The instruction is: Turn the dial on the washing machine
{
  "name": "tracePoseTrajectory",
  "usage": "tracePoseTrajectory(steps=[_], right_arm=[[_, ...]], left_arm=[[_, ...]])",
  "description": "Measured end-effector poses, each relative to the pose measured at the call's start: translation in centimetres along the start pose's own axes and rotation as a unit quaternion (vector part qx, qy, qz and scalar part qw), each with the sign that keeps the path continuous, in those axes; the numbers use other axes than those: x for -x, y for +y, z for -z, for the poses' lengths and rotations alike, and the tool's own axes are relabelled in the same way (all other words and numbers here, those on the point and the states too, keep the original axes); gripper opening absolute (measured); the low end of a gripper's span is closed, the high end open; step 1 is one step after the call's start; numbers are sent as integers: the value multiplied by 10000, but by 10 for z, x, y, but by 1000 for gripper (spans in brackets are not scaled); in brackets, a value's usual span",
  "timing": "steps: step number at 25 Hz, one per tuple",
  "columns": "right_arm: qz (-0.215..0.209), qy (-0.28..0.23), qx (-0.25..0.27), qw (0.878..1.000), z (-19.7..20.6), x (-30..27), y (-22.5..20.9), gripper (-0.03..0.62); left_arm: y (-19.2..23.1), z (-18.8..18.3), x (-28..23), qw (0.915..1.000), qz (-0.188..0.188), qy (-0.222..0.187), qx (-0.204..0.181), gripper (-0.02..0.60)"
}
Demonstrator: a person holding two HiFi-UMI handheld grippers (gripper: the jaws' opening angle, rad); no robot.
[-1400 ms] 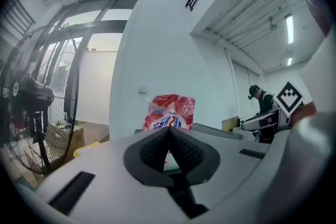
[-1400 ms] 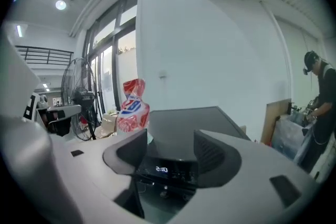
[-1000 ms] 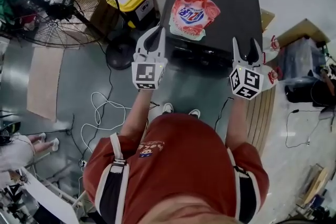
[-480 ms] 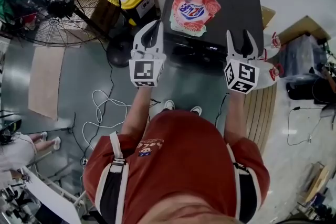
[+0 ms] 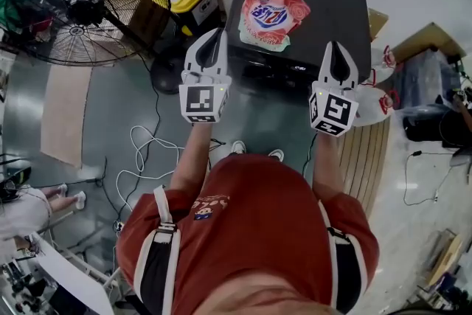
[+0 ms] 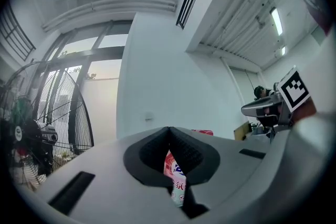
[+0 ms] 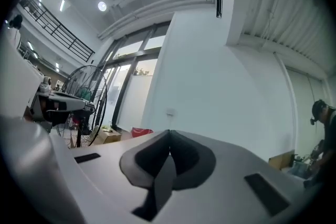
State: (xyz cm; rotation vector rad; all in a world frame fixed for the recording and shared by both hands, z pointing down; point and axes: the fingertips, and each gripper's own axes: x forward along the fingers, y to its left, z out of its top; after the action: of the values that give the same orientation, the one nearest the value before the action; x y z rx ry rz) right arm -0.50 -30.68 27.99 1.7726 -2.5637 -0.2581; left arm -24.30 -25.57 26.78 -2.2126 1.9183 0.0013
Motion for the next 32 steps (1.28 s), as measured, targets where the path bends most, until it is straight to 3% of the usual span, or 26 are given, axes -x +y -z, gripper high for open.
tracePoseTrajectory(steps=[32], right_arm=[[-129, 27, 55, 9999, -2, -4, -3, 8]], left_arm=[[-2, -1, -3, 10000, -61, -66, -19, 9]])
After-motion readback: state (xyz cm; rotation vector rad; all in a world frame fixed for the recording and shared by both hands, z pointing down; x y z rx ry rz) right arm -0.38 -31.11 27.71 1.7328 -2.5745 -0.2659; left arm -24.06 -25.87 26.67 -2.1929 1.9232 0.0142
